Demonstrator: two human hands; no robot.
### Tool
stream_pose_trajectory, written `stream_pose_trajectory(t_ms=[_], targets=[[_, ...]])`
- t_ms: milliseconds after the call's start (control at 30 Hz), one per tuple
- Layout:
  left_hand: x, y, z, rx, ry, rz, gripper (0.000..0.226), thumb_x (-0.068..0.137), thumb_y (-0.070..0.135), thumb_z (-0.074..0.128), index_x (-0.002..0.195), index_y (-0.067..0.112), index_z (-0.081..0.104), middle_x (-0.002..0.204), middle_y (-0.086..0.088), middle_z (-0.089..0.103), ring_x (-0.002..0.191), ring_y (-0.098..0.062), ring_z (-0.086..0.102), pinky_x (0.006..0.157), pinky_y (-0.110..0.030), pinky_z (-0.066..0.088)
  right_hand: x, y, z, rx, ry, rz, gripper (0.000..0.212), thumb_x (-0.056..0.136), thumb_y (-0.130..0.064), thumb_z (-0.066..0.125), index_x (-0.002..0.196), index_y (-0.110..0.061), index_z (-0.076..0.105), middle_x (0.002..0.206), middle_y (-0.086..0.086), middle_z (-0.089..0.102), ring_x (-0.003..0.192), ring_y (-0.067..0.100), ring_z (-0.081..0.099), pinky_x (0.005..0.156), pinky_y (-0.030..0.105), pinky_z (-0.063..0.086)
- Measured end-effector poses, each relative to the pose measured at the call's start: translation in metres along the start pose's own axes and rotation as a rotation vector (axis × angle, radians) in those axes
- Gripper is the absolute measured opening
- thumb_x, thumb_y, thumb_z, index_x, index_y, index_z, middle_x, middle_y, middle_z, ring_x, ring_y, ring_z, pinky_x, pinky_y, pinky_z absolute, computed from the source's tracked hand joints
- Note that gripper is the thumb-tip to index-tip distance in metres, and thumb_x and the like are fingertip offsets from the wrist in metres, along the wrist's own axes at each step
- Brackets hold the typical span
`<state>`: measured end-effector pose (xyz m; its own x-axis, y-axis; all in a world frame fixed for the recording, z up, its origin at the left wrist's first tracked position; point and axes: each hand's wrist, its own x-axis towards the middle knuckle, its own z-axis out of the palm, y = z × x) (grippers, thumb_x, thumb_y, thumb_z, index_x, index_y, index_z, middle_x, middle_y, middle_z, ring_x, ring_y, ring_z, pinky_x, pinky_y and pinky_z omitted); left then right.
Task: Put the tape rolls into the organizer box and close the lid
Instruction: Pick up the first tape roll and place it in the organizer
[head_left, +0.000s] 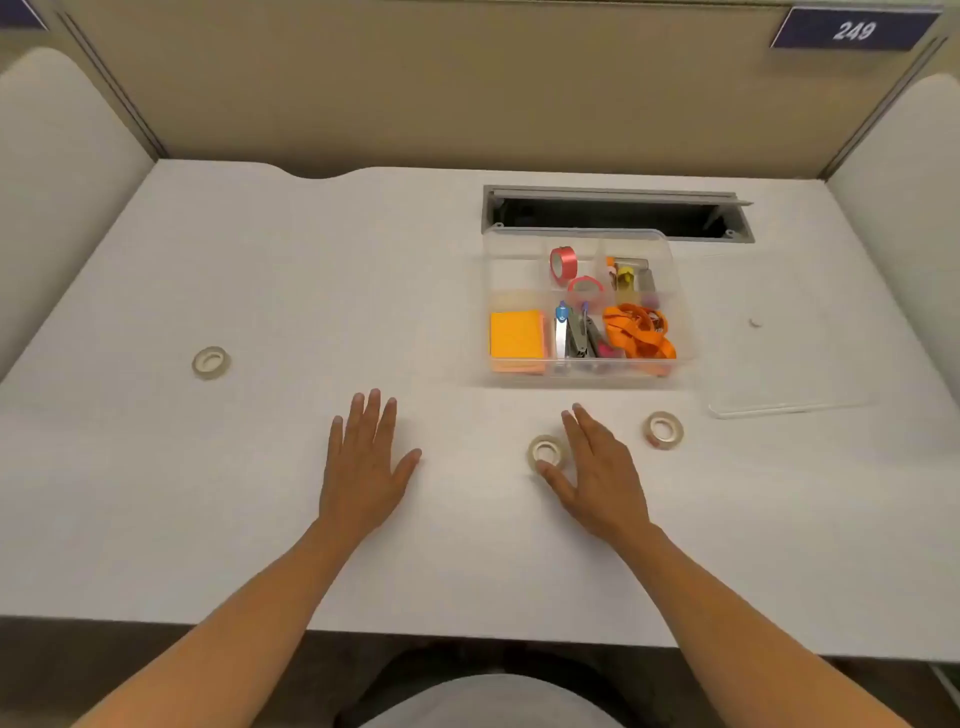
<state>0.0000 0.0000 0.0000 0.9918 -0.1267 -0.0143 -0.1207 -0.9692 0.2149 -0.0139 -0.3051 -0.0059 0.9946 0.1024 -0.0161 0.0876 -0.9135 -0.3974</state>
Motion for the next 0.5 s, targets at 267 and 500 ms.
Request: stream_pose_trajectory(t_ms=[267, 500], targets=[[0.001, -0.006, 0.0, -0.027, -0.09, -0.218, 0.046, 0.098, 0.032, 0.041, 0.141, 0.016, 0.043, 0.15, -0.011, 0.038, 0.136, -0.031, 0.033, 0.106, -0.045, 0.032, 0.019, -0.009, 0.001, -0.054, -0.067, -0.105, 0.052, 0.084, -0.042, 0.062, 0.126, -0.012, 0.055, 0.119, 0.004, 0.06, 0.105, 0.029, 0.053, 0.084, 0.037, 0.043], [0.019, -0.004, -0.001, -0.308, -0.038, -0.214, 0.036, 0.092, 0.018, 0.057, 0.126, 0.006, 0.057, 0.135, -0.011, 0.051, 0.129, -0.029, 0.039, 0.107, -0.04, 0.035, 0.034, -0.011, -0.007, 0.224, -0.056, -0.049, 0.045, 0.083, -0.047, 0.064, 0.121, -0.025, 0.053, 0.12, -0.008, 0.056, 0.109, 0.012, 0.047, 0.086, 0.023, 0.039]])
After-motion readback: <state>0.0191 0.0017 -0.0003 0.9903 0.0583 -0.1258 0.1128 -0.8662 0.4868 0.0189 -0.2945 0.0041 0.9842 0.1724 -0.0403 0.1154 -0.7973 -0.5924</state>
